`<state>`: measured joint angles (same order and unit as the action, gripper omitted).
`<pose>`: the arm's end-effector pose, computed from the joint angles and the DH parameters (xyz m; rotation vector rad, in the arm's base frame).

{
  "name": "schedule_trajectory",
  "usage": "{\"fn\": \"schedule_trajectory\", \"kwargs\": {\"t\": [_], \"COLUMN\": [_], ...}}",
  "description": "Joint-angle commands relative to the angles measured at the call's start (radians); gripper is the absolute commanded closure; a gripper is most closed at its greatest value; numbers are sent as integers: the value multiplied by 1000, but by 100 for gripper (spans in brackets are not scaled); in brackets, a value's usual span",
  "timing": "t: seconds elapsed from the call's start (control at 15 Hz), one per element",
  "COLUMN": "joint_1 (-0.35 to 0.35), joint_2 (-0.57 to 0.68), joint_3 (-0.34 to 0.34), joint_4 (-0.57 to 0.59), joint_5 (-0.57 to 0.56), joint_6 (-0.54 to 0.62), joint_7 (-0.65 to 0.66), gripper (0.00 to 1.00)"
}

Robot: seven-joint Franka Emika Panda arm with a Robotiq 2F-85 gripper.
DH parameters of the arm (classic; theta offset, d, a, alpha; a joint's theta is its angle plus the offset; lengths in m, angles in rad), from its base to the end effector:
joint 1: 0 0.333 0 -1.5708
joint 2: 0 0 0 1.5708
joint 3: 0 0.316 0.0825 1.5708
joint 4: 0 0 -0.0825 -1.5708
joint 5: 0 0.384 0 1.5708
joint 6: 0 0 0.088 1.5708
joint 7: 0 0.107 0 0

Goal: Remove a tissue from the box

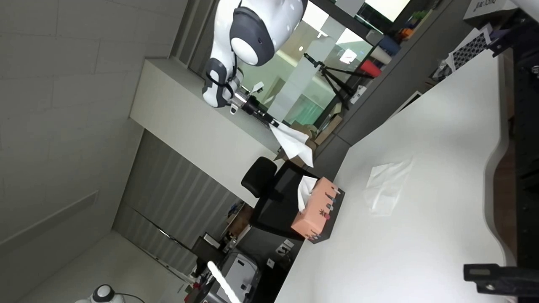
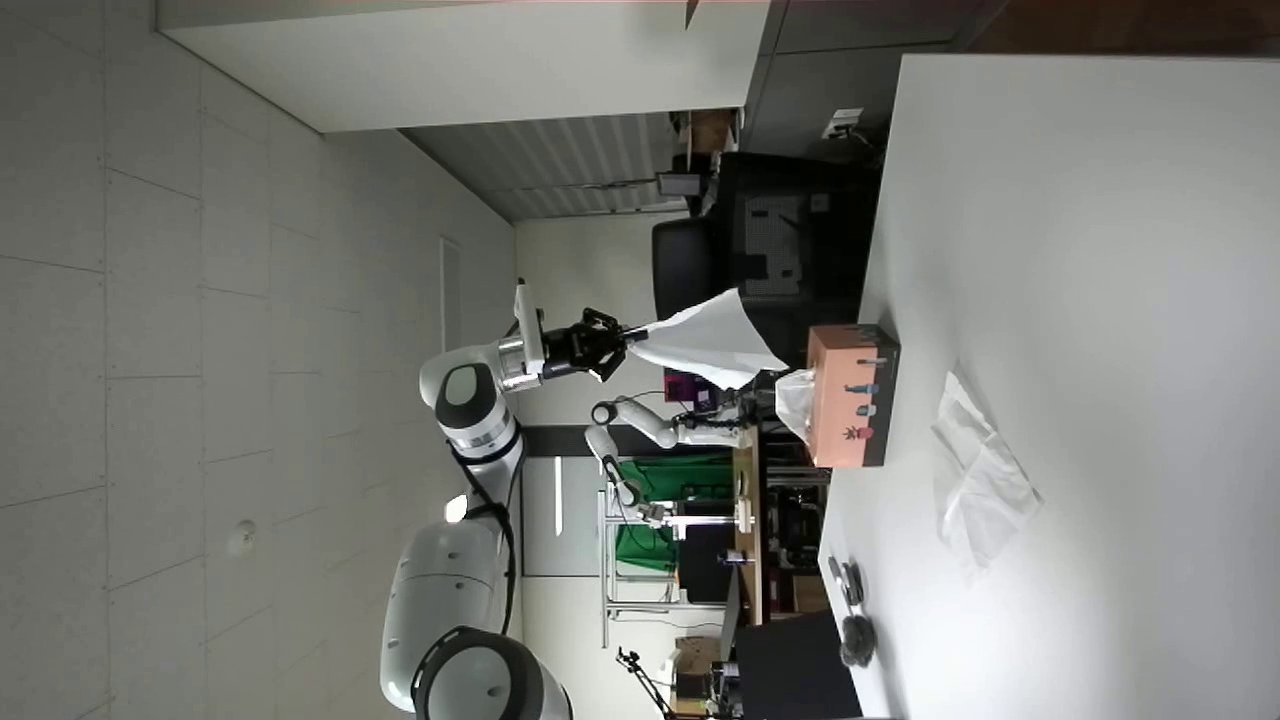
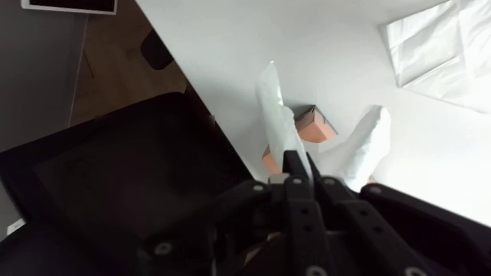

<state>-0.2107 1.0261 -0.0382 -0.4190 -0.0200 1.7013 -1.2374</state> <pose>0.7754 -0.1791 0.4752 2.5565 1.4152 0.2282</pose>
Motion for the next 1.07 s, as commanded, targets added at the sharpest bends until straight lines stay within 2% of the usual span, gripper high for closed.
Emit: {"fn": "schedule_trajectory", "kwargs": {"t": [0.0,0.07,0.13,0.2,0.27,0.33,1.0], "joint_1": [-31,-32,-32,-27,-28,-30,-28], "joint_2": [19,-31,-32,-2,-2,45,46], "joint_3": [24,22,23,11,14,22,23], "joint_4": [64,-23,-24,7,6,90,89], "joint_5": [-2,8,7,3,3,-2,-2], "joint_6": [-176,-211,-263,-196,-230,-281,-286], "joint_7": [-99,-145,-182,-129,-153,-161,-176], "gripper": [100,100,100,99,99,99,99]}}
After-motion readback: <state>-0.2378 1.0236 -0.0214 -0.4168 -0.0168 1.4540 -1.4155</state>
